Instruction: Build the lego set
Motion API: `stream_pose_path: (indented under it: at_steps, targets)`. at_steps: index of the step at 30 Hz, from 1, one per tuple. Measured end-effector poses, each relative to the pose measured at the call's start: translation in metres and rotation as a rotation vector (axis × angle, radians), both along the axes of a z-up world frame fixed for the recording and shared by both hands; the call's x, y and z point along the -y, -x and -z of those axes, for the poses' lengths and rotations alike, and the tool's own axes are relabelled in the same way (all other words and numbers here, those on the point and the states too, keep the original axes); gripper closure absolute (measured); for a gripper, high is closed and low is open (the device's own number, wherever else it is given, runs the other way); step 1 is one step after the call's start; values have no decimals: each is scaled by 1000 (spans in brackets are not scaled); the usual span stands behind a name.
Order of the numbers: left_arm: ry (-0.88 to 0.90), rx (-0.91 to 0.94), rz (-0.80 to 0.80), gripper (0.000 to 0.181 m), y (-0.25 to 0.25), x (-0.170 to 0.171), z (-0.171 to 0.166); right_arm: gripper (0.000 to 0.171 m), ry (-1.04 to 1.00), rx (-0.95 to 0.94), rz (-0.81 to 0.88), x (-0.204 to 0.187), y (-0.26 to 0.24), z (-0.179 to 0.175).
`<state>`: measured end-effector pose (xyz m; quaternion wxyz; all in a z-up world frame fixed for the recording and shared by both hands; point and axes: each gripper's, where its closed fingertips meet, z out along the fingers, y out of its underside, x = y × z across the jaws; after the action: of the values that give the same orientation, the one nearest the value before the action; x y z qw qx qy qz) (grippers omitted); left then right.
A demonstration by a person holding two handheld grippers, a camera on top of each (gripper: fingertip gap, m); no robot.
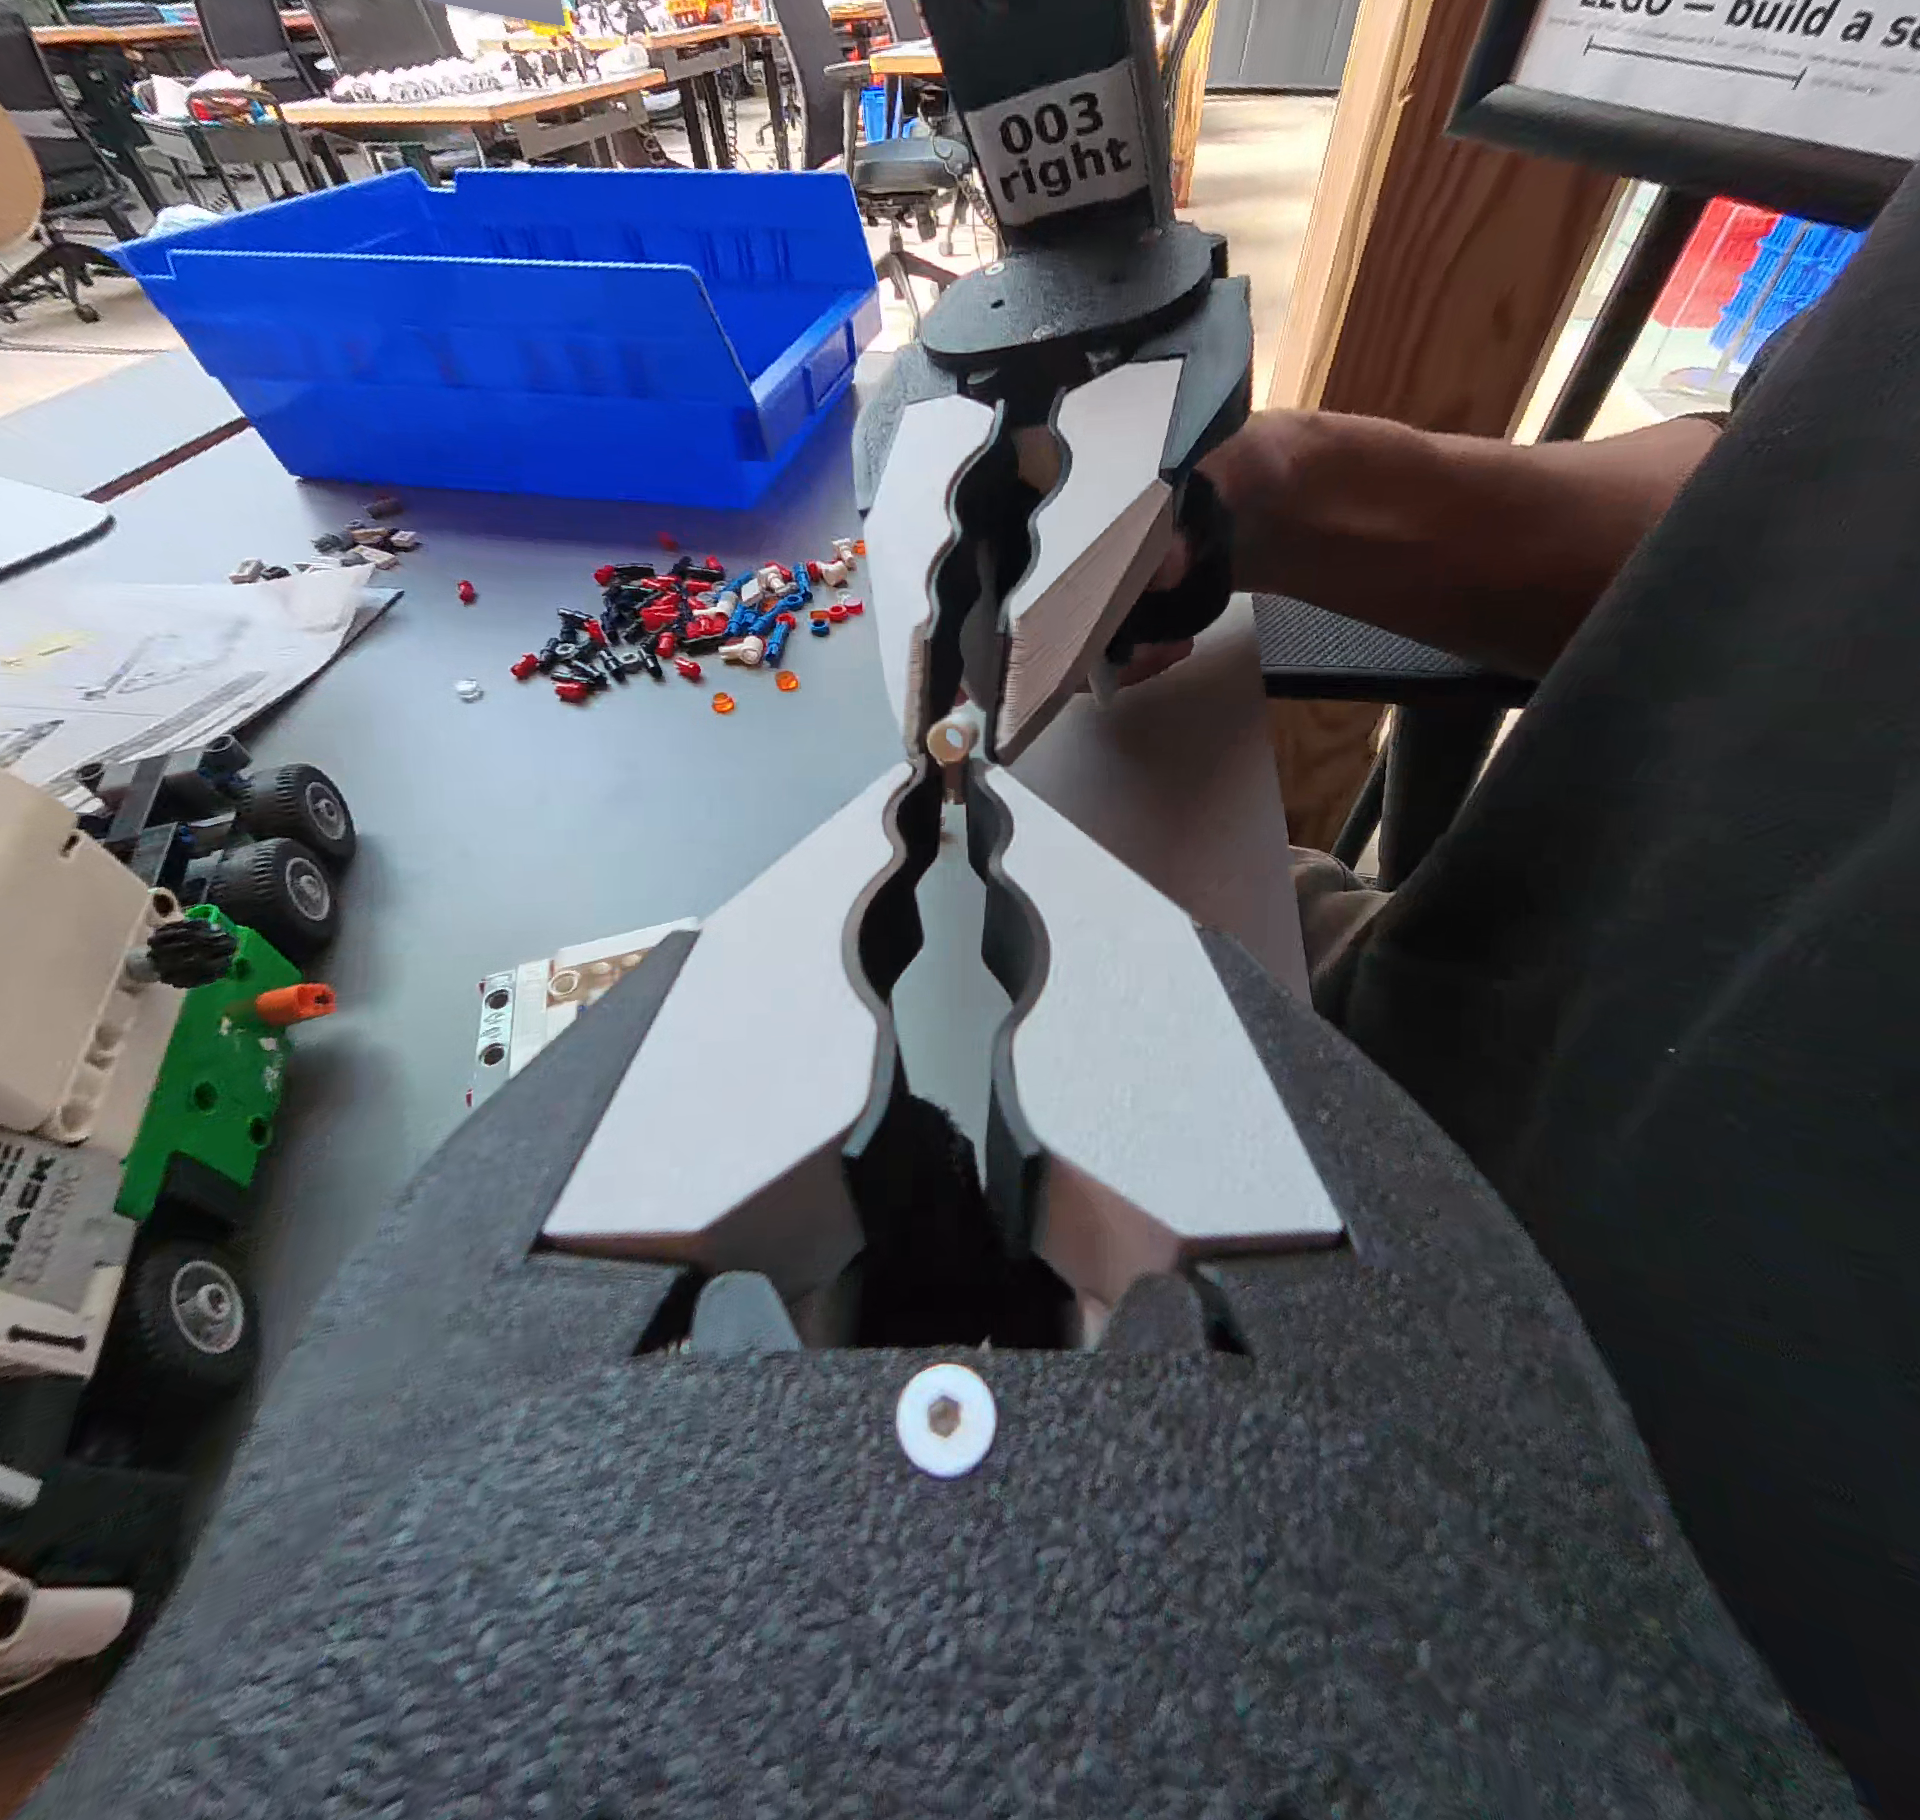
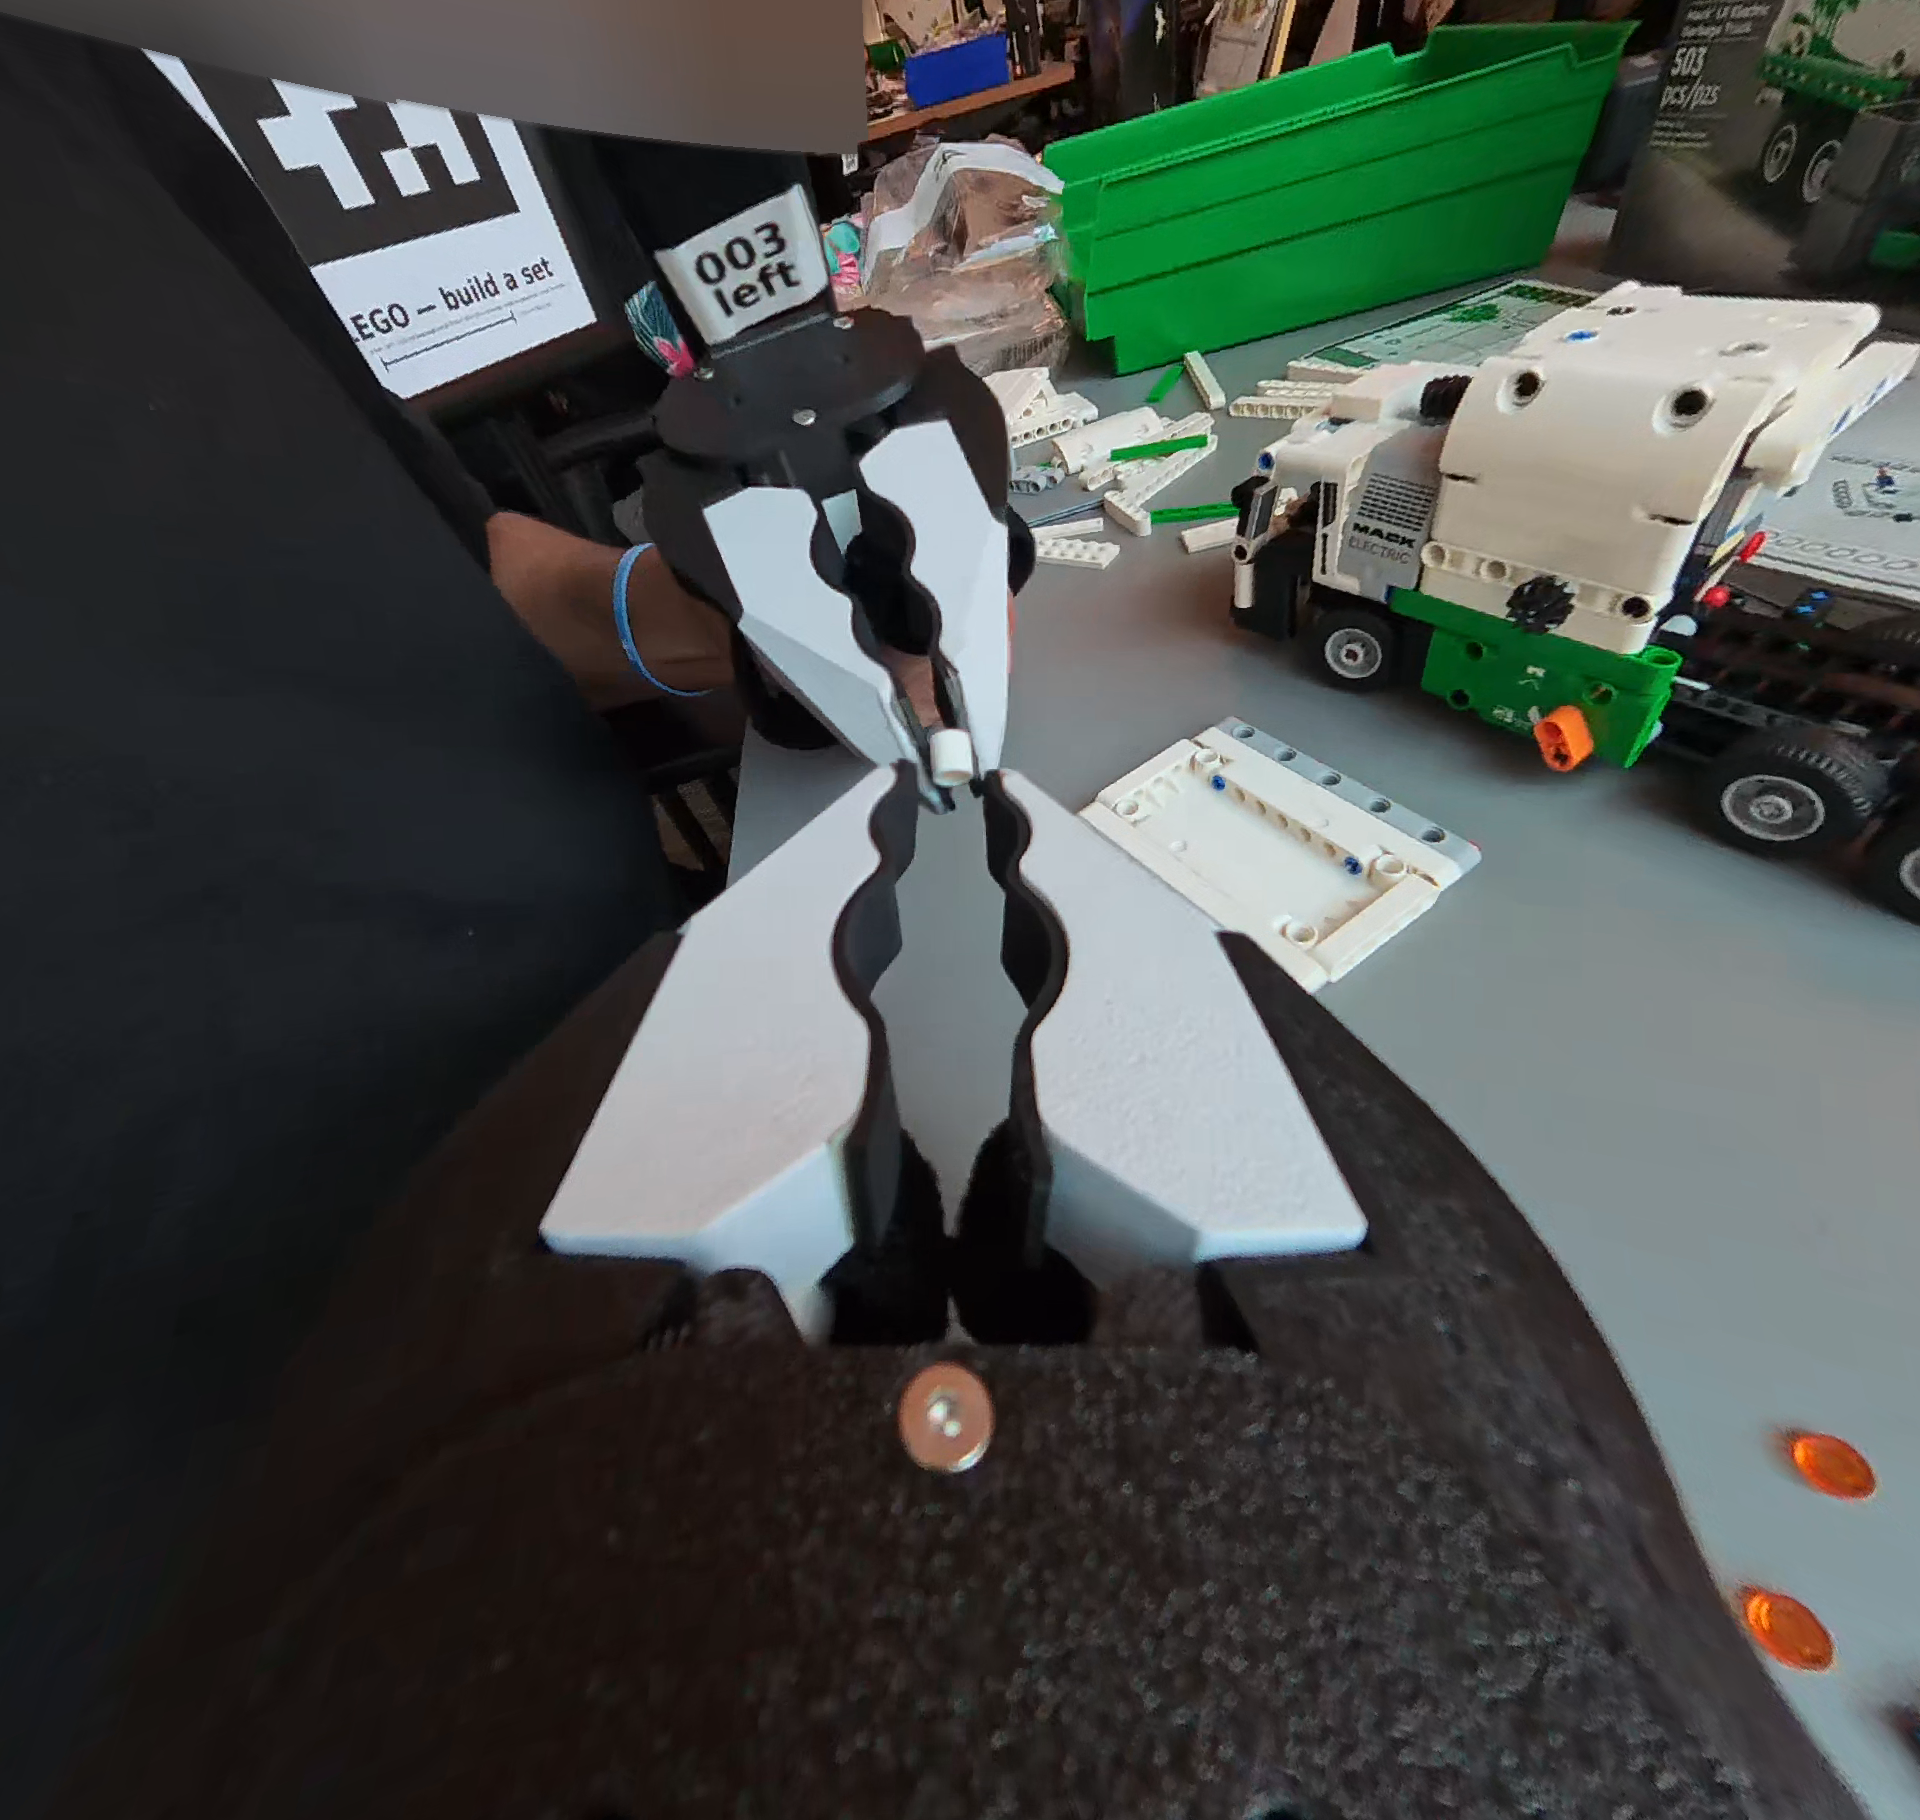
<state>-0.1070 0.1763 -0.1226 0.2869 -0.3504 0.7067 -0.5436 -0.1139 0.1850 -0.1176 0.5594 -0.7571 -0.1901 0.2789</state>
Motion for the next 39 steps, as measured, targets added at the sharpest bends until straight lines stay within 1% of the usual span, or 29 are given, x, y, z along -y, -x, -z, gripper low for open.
stream_pose_path:
  at_steps: [4, 6, 7, 8, 10, 14, 17, 22, 23, 24, 28, 31, 33, 35, 37, 39]
  targets:
    - [-16, -10, 5, 178, 0, 2, 3, 165, -13, 13, 9, 1, -1, 1]
    - [0, -22, 23, 178, 1, 3, 3, 164, -25, 11, 1, 3, 0, -1]
    - [12, -33, 29, 179, 1, 3, 3, 161, -37, 1, 1, 3, 1, -4]
    - [23, -47, 36, 179, 1, 4, 3, 165, -34, 5, 9, 2, 1, -4]
    - [33, -71, 40, 179, 0, 4, 5, 165, -16, 16, 12, 0, 1, -1]
    - [109, -109, 55, 179, 0, 7, 2, 166, -48, 18, 15, 2, 0, -3]
    - [187, -127, 72, 177, -1, 8, -3, 166, -75, -36, 10, 3, -1, -9]
    - [215, -127, 65, 172, -1, 6, -5, 166, -91, -60, 1, 2, 1, -11]
    - [220, -125, 63, 174, -1, 5, -6, 166, -96, -64, 1, 2, 1, -12]
    - [221, -123, 68, 178, 0, 6, -6, 166, -98, -66, 1, 1, 1, -12]
    - [190, -97, 70, 178, 2, 7, -7, 166, -124, -47, 1, 0, 3, -14]
    - [129, -49, 65, 178, 3, 6, -7, 165, -117, -55, -12, 1, 4, -15]
    - [95, -23, 41, 178, 5, 0, -8, 164, -145, -68, 14, 6, -6, -26]
    - [51, 3, -9, 178, 7, -14, -9, 160, -95, 10, 105, 10, -34, -25]
    - [50, 30, -53, 179, 11, -26, -10, 152, 42, 168, 182, 18, -56, -3]
    - [86, 43, -85, 179, 13, -34, -12, 153, 189, 277, 245, 25, -67, 24]
